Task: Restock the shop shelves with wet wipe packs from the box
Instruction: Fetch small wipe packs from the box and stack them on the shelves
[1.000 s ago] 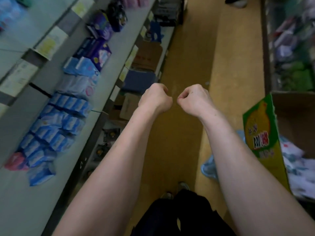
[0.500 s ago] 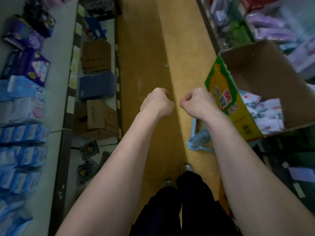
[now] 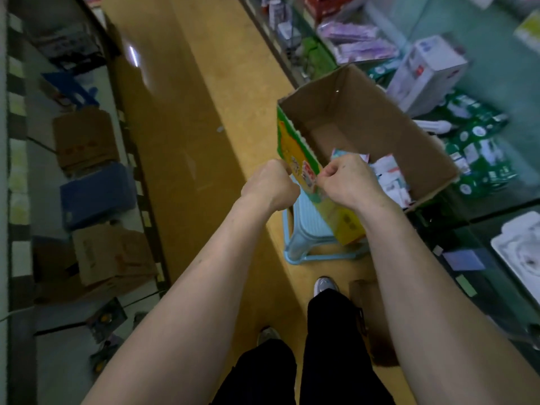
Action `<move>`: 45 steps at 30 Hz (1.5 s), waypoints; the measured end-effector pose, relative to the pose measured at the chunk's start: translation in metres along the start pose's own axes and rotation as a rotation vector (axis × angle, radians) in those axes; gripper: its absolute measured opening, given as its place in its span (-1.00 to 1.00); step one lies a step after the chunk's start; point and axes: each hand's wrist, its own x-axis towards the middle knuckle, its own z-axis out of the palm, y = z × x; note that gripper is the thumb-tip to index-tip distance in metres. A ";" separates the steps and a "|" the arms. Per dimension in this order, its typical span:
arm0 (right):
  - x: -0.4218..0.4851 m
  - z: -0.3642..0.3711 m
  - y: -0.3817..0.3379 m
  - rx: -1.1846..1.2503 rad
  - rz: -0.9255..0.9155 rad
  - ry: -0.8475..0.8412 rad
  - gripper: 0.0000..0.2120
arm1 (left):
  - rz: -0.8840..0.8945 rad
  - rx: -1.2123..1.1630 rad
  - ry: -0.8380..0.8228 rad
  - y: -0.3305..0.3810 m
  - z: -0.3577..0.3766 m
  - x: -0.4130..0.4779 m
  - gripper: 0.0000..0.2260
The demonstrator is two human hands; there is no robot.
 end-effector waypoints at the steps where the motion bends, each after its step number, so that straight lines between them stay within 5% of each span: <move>1: 0.008 -0.007 0.008 0.000 0.004 -0.004 -0.84 | 0.002 0.009 -0.009 0.011 0.006 0.009 -0.65; 14: 0.148 -0.053 0.151 0.024 0.195 -0.148 -0.89 | 0.051 0.129 -0.167 0.121 0.121 0.143 -0.76; 19: 0.181 -0.032 0.193 -0.080 0.236 -0.282 -0.70 | -0.031 0.188 -0.290 0.121 0.160 0.182 -0.72; 21: 0.190 -0.013 0.206 -0.138 0.251 -0.329 -0.89 | -0.078 0.197 -0.346 0.114 0.176 0.194 -0.66; 25: 0.199 0.019 0.225 -0.257 0.285 -0.521 -0.90 | -0.134 0.285 -0.453 0.098 0.208 0.211 -0.58; 32: 0.209 0.048 0.237 -0.342 0.327 -0.716 -0.66 | -0.272 0.364 -0.438 0.087 0.237 0.233 -0.43; 40: 0.217 0.066 0.239 -0.190 0.394 -0.719 -0.68 | -0.398 0.298 -0.532 0.069 0.253 0.235 -0.66; 45: 0.215 0.057 0.230 0.001 0.446 -0.773 -0.80 | -0.330 0.244 -0.408 0.076 0.241 0.230 -0.69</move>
